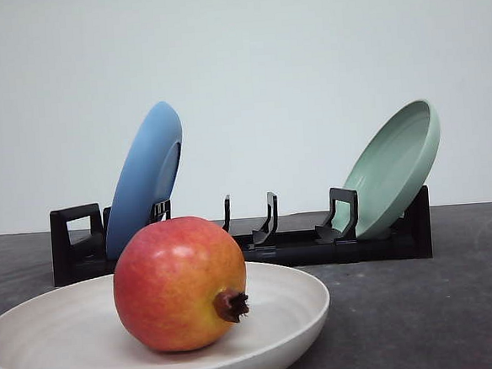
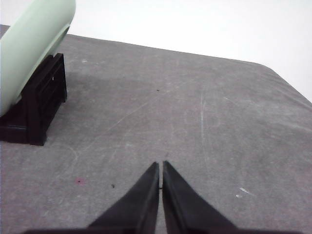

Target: Place pomegranate in white plate

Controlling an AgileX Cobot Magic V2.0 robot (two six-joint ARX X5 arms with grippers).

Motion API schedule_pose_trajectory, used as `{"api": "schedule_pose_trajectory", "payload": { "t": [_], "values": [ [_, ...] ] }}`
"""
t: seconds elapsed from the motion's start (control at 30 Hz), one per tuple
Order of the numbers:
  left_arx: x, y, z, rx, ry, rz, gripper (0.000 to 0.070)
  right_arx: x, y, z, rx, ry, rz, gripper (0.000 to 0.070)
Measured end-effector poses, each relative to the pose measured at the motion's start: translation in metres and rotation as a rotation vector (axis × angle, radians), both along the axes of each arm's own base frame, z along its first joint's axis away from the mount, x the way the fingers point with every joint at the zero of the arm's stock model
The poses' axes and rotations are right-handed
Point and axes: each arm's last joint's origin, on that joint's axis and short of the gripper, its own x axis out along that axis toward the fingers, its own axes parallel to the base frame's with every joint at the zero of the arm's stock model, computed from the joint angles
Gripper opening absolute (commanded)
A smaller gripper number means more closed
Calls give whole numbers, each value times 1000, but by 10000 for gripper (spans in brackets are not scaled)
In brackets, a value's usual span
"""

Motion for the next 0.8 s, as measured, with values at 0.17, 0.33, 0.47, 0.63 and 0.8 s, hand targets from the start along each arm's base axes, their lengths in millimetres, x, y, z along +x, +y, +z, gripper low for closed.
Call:
{"api": "schedule_pose_trajectory", "payload": {
  "t": [0.17, 0.33, 0.47, 0.63, 0.8],
  "values": [
    [0, 0, 0, 0, 0, 0, 0, 0, 0, 0, 0, 0, 0, 6],
    [0, 0, 0, 0, 0, 0, 0, 0, 0, 0, 0, 0, 0, 6],
    [0, 0, 0, 0, 0, 0, 0, 0, 0, 0, 0, 0, 0, 6],
    [0, 0, 0, 0, 0, 0, 0, 0, 0, 0, 0, 0, 0, 6],
    [0, 0, 0, 0, 0, 0, 0, 0, 0, 0, 0, 0, 0, 6]
  ]
}}
